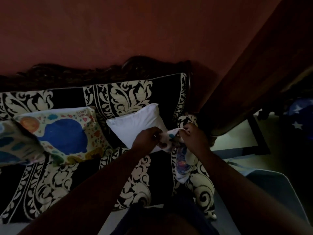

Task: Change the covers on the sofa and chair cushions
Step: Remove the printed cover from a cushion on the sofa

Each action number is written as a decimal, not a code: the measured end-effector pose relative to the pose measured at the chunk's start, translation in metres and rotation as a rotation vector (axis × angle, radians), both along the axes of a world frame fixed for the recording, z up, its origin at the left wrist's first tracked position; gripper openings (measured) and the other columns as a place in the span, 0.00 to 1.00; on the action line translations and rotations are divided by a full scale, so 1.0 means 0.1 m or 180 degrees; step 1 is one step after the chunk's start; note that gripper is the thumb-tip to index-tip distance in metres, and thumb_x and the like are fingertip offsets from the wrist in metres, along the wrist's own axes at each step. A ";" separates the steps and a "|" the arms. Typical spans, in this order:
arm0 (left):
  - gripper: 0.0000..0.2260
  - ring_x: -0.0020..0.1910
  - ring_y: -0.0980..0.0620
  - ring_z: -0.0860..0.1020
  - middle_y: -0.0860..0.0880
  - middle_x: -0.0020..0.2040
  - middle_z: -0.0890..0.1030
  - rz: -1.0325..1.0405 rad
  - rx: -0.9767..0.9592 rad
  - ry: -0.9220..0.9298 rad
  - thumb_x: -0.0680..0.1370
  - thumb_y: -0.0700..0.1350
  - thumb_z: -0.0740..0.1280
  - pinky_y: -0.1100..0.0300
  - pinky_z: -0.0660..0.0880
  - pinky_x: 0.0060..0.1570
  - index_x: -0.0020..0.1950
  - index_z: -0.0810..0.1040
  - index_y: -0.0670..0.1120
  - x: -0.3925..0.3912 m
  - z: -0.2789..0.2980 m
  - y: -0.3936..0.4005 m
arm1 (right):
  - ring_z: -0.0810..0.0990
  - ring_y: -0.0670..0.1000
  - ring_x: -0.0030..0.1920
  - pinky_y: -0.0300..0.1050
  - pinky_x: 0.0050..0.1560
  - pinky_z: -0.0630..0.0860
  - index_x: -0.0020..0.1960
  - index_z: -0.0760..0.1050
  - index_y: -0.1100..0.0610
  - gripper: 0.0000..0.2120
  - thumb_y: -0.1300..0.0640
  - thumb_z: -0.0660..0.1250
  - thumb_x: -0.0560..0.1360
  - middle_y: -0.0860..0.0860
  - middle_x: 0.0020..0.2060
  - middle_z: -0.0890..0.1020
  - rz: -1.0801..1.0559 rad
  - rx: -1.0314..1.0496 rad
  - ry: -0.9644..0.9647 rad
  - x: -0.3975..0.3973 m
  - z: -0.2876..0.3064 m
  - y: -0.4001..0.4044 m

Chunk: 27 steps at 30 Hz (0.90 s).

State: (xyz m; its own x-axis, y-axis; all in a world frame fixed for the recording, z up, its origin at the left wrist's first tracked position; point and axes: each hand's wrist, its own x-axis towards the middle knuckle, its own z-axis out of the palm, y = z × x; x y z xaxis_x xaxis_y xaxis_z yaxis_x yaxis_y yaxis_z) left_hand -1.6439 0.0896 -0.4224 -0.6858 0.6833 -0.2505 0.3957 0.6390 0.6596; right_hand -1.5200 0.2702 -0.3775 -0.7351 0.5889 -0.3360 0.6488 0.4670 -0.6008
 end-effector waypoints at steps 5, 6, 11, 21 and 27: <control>0.14 0.54 0.46 0.82 0.47 0.56 0.85 -0.0279 0.0672 0.0400 0.79 0.48 0.64 0.53 0.77 0.56 0.60 0.83 0.46 0.06 0.59 -0.24 | 0.80 0.60 0.52 0.55 0.52 0.76 0.57 0.76 0.52 0.15 0.43 0.63 0.78 0.55 0.49 0.82 0.0146 0.0617 0.0277 0.44 0.38 -0.35; 0.12 0.53 0.47 0.82 0.47 0.54 0.85 -0.0452 0.0814 0.0467 0.79 0.45 0.66 0.53 0.77 0.56 0.59 0.83 0.45 0.12 0.72 -0.28 | 0.80 0.60 0.53 0.58 0.53 0.76 0.58 0.74 0.50 0.18 0.40 0.61 0.75 0.54 0.50 0.81 0.0175 0.0955 0.0351 0.53 0.46 -0.47; 0.10 0.54 0.46 0.81 0.45 0.53 0.84 -0.1384 0.1358 0.1021 0.76 0.36 0.72 0.52 0.76 0.57 0.56 0.86 0.44 0.51 1.18 -0.49 | 0.77 0.57 0.60 0.52 0.54 0.75 0.67 0.72 0.51 0.27 0.37 0.67 0.74 0.54 0.58 0.80 0.0531 0.1396 0.0712 0.76 0.77 -1.08; 0.47 0.77 0.50 0.64 0.48 0.79 0.64 -0.0730 0.1080 0.0407 0.71 0.62 0.77 0.48 0.64 0.76 0.82 0.55 0.51 0.97 0.88 -1.32 | 0.77 0.43 0.40 0.40 0.41 0.70 0.55 0.77 0.51 0.06 0.51 0.65 0.82 0.43 0.38 0.78 -0.0623 0.0079 0.1432 1.61 1.06 -1.60; 0.36 0.68 0.48 0.74 0.51 0.70 0.77 -0.0970 -0.0040 0.0165 0.70 0.69 0.73 0.54 0.71 0.66 0.75 0.71 0.56 1.34 0.78 -1.39 | 0.82 0.58 0.43 0.53 0.42 0.76 0.51 0.76 0.63 0.13 0.52 0.65 0.82 0.62 0.42 0.81 -0.0934 -0.0421 0.1481 2.27 1.20 -1.60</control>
